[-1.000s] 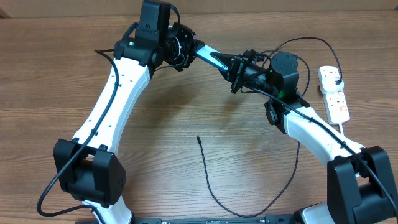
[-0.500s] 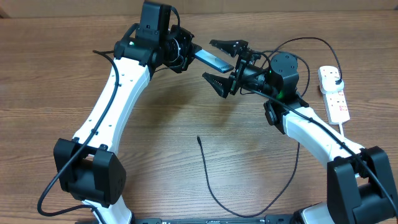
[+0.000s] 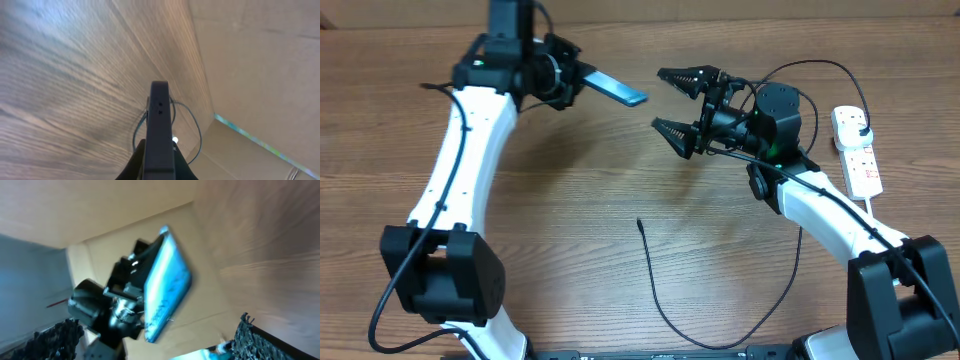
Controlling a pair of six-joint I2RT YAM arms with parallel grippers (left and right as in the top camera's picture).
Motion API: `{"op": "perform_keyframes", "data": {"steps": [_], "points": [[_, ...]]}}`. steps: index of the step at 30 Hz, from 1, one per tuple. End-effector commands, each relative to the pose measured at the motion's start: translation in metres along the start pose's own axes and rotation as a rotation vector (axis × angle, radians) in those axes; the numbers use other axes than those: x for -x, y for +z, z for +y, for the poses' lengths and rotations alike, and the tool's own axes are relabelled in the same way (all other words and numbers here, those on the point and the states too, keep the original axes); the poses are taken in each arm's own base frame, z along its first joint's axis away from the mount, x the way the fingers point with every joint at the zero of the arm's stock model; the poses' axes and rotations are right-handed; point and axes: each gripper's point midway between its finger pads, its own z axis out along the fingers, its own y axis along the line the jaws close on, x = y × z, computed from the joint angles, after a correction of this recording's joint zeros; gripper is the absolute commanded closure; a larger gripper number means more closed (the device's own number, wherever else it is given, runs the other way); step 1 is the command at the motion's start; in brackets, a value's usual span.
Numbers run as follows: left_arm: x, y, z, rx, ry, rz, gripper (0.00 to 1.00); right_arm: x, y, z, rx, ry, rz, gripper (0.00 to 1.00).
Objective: Plug charger to phone and switch on socket
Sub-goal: 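Open the right gripper and pull the left-held phone away leftward, then lower the right gripper over the black cable's USB-C plug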
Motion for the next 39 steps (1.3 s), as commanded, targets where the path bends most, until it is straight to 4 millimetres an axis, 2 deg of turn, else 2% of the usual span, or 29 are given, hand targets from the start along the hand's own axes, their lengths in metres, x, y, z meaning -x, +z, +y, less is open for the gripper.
{"op": "perform_keyframes", "data": {"steps": [1, 4, 6, 9, 12, 18, 22, 25, 31, 34, 39], "points": [[0.003, -0.018, -0.01, -0.079, 0.157, 0.072, 0.96, 0.012, -0.012, -0.001, -0.039, -0.121, -0.029, 0.0], [0.002, -0.027, -0.012, -0.131, 0.27, 0.133, 0.96, 0.021, -0.019, -0.016, -0.097, -0.123, -0.046, 0.0], [-0.002, -0.032, -0.014, -0.17, 0.364, 0.171, 0.96, 0.023, -0.021, -0.025, -0.131, -0.183, -0.047, 0.0], [-0.011, -0.036, -0.018, -0.233, 0.553, 0.213, 0.96, 0.023, -0.021, -0.027, -0.143, -0.326, -0.036, 0.0], [-0.021, -0.038, -0.016, -0.266, 0.708, 0.243, 0.96, 0.017, -0.018, -0.034, -0.166, -0.541, 0.004, 0.0], [-0.027, -0.039, 0.0, -0.247, 0.849, 0.273, 0.96, 0.005, -0.019, -0.072, -0.285, -0.681, 0.092, 0.0], [-0.026, -0.04, 0.001, -0.248, 0.873, 0.269, 0.96, -0.004, -0.016, -0.084, -0.333, -0.744, 0.133, 0.0], [-0.019, -0.038, 0.002, -0.218, 0.823, 0.243, 0.96, -0.005, -0.015, -0.085, -0.455, -0.815, 0.133, 0.0], [-0.012, -0.035, 0.006, -0.178, 0.82, 0.215, 0.95, -0.002, -0.029, -0.087, -0.817, -0.91, 0.034, 0.01], [-0.012, -0.035, 0.006, -0.179, 0.822, 0.211, 0.96, -0.005, -0.035, -0.098, -0.93, -0.939, 0.005, 0.0], [-0.004, -0.033, 0.009, -0.137, 0.81, 0.176, 0.96, -0.02, -0.037, -0.118, -1.019, -0.949, 0.049, 0.0]]}}
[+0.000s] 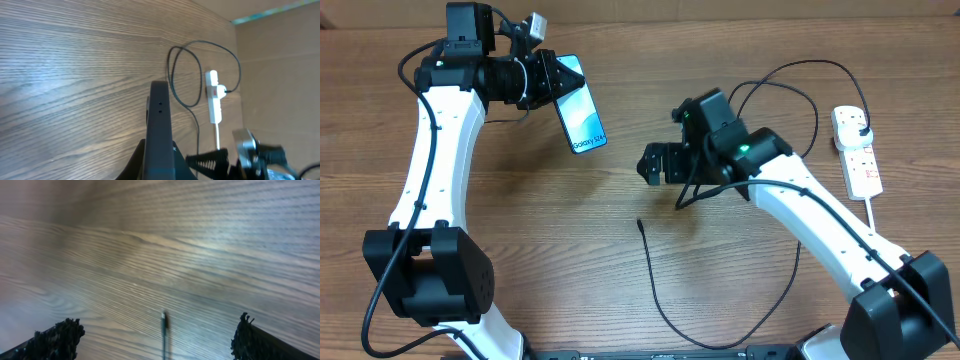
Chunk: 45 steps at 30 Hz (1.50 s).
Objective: Plug charger to phone and switch on socket
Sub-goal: 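Lower the right gripper over the black cable's USB-C plug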
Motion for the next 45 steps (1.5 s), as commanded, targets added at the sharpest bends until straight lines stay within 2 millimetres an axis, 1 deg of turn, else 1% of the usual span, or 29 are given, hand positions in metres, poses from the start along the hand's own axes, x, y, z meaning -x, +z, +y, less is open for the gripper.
{"op": "perform_keyframes", "data": {"steps": [1, 5, 9, 14, 24, 28, 32, 34, 37, 42, 44, 45], "points": [[0.006, -0.007, -0.001, 0.015, 0.01, -0.029, 0.96, 0.0, 0.0, -0.006, -0.105, -0.056, -0.028, 0.0], [0.007, -0.007, -0.001, 0.015, 0.01, -0.03, 0.96, -0.021, 0.016, -0.008, -0.156, -0.089, 0.028, 0.0], [0.007, -0.007, -0.001, 0.015, -0.001, -0.03, 0.96, -0.04, 0.038, -0.011, -0.181, -0.123, 0.104, 0.0], [0.007, -0.007, -0.002, 0.012, -0.013, -0.03, 0.96, -0.055, 0.057, -0.013, -0.193, -0.132, 0.166, 0.0], [0.006, -0.007, -0.002, 0.012, -0.017, -0.029, 0.96, -0.074, 0.062, -0.006, -0.191, -0.159, 0.223, 0.01], [0.006, -0.007, -0.002, 0.012, -0.018, -0.028, 0.96, -0.079, 0.07, -0.001, -0.173, -0.181, 0.208, 0.07], [0.005, -0.007, -0.001, 0.014, -0.023, -0.023, 0.96, -0.088, 0.079, -0.001, -0.163, -0.201, 0.207, 0.07], [0.005, -0.007, -0.001, 0.014, -0.023, -0.023, 0.96, -0.089, 0.079, -0.001, -0.165, -0.201, 0.211, 0.08], [0.005, -0.007, -0.002, 0.011, -0.023, -0.022, 0.96, -0.092, 0.078, -0.003, -0.171, -0.199, 0.221, 0.13], [0.005, -0.007, -0.002, 0.011, -0.023, -0.022, 0.96, -0.1, 0.076, -0.005, -0.173, -0.188, 0.259, 0.13], [0.005, -0.007, -0.002, 0.01, -0.022, -0.023, 0.96, -0.103, 0.076, -0.006, -0.178, -0.189, 0.268, 0.16], [0.005, -0.007, -0.002, 0.01, -0.022, -0.023, 0.96, -0.104, 0.077, -0.005, -0.178, -0.196, 0.272, 0.16]]}}
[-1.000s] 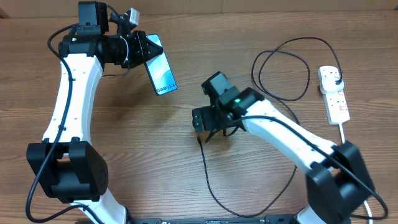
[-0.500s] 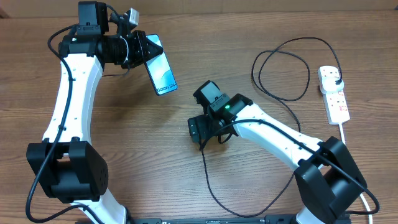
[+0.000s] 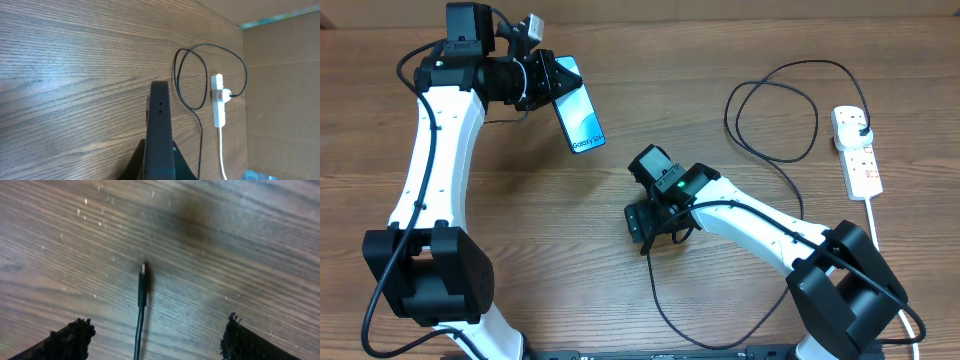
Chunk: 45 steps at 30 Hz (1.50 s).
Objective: Plug charger to phone and switch on socket
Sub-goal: 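Lower the right gripper over the black cable's USB-C plug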
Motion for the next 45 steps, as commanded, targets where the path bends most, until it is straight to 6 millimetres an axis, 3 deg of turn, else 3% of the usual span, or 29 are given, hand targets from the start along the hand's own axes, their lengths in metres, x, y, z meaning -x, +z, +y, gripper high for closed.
{"op": "perform_keyframes", "data": {"steps": [1, 12, 15, 32, 37, 45], "points": [[0.004, -0.007, -0.007, -0.02, 0.008, -0.018, 0.96, -0.004, 0.002, 0.004, 0.006, -0.015, 0.01, 0.16], [0.005, -0.007, -0.008, -0.022, -0.007, -0.021, 0.96, -0.02, 0.009, 0.004, -0.02, -0.048, 0.076, 0.16], [0.005, -0.007, -0.008, -0.022, -0.007, -0.021, 0.96, -0.025, 0.013, 0.001, -0.031, -0.037, 0.101, 0.21], [0.007, -0.007, -0.008, -0.023, -0.002, -0.026, 0.96, -0.024, 0.022, 0.01, -0.033, -0.054, 0.142, 0.15], [0.007, -0.007, -0.008, -0.023, -0.002, -0.026, 0.96, -0.022, 0.031, 0.011, -0.073, -0.055, 0.194, 0.22], [0.007, -0.007, -0.008, -0.024, -0.001, -0.027, 0.96, -0.02, 0.033, 0.01, -0.084, -0.035, 0.191, 0.23]]}}
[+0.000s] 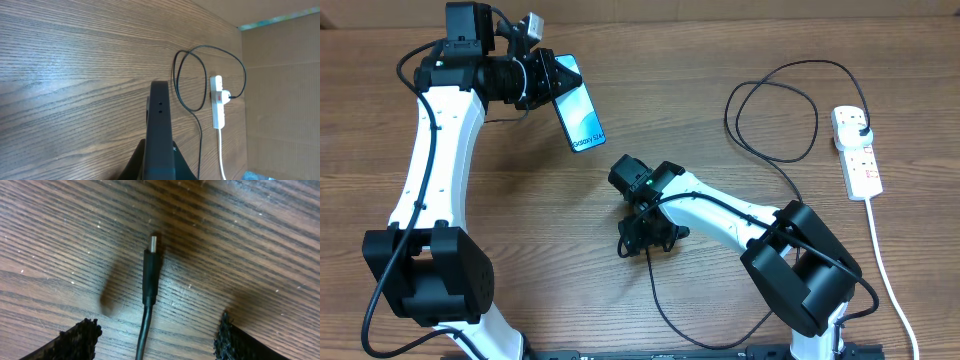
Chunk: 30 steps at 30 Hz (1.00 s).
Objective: Plug charger to phone and switch on socket
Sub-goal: 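Lower the right gripper over the black cable's USB-C plug, then close the right gripper on the cable near the USB-C plug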
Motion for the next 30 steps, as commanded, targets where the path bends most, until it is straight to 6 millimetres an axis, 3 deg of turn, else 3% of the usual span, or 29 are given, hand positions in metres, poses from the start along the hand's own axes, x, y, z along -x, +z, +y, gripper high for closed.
{"op": "perform_keyframes", "data": {"steps": [1, 11, 22, 30], "points": [[0.005, -0.007, -0.007, -0.021, -0.002, -0.019, 0.96, 0.008, 0.0, 0.001, -0.011, 0.019, -0.02, 0.23], [0.015, -0.011, -0.006, -0.027, -0.015, -0.055, 0.96, 0.021, -0.004, 0.005, 0.003, 0.044, -0.065, 0.24], [0.018, -0.014, -0.003, -0.031, -0.039, -0.064, 0.96, 0.022, 0.0, 0.006, 0.005, 0.044, -0.059, 0.45], [0.018, -0.014, -0.003, -0.031, -0.039, -0.064, 0.96, 0.022, 0.002, 0.006, 0.004, 0.044, -0.055, 0.48]]}}
